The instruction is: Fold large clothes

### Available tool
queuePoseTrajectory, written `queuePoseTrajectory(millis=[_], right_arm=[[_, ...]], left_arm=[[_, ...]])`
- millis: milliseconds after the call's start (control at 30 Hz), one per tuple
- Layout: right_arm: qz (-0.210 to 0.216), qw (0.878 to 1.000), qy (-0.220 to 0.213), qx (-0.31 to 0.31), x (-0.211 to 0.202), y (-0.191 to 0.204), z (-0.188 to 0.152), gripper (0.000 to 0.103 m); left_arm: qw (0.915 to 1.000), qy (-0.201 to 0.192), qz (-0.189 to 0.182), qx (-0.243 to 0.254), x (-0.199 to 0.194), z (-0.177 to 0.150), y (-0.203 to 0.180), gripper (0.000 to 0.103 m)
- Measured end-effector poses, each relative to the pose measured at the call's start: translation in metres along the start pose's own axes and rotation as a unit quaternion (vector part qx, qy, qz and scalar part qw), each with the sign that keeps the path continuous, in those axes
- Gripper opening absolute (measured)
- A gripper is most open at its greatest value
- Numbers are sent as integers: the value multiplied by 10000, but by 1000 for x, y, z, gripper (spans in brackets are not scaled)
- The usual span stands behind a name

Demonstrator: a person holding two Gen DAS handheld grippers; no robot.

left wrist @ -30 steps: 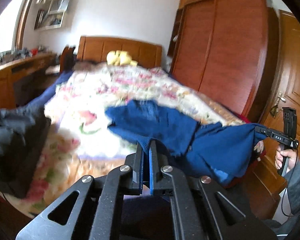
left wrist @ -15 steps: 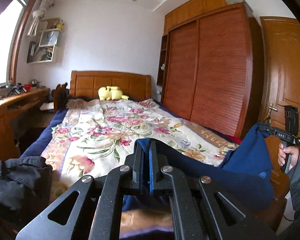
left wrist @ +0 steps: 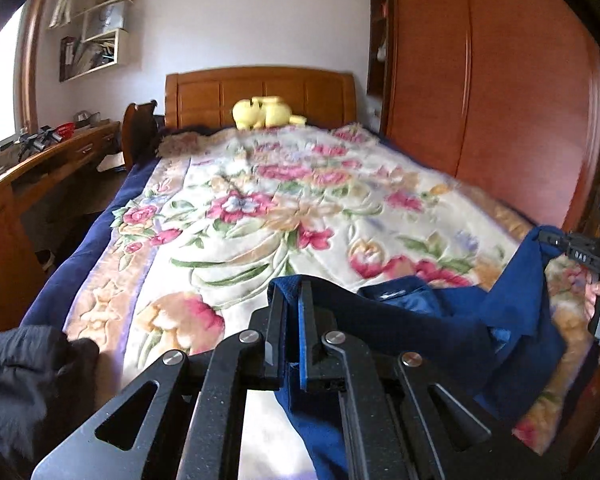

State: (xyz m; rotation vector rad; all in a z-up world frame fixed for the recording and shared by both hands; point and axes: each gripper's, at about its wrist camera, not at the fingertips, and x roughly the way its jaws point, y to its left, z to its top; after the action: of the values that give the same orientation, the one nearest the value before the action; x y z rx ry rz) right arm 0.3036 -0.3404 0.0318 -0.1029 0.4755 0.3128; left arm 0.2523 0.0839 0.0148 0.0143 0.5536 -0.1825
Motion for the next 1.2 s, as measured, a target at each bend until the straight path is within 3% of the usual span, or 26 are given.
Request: queuePoseTrajectory(millis=[133, 333, 633, 733, 800, 900, 1200], right_arm=[[-87, 9993, 267, 250, 30, 13, 5, 8], [-81, 9986, 499, 142, 67, 21, 5, 8], [-231, 9980, 581, -17, 65, 27, 1, 14], [-213, 9977, 633, -61, 62, 30, 0, 25], [-147, 9978, 643, -91, 60, 32, -2, 47], [-296, 9970, 666, -278, 54, 37, -6, 57], [-234, 9971, 546, -465, 22, 53, -14, 68]], left_arm=[[9998, 183, 27, 94, 29, 3, -7, 4], [9993, 253, 92, 247, 43, -2, -18, 4], [9985, 301, 228, 384, 46, -6, -27, 4], [9979, 366, 315, 422, 44, -8, -29, 5], [9983, 370, 272, 369, 41, -10, -28, 5], [9984, 421, 167, 337, 35, -16, -28, 5], [9985, 474, -98, 266, 5, -57, -30, 7]])
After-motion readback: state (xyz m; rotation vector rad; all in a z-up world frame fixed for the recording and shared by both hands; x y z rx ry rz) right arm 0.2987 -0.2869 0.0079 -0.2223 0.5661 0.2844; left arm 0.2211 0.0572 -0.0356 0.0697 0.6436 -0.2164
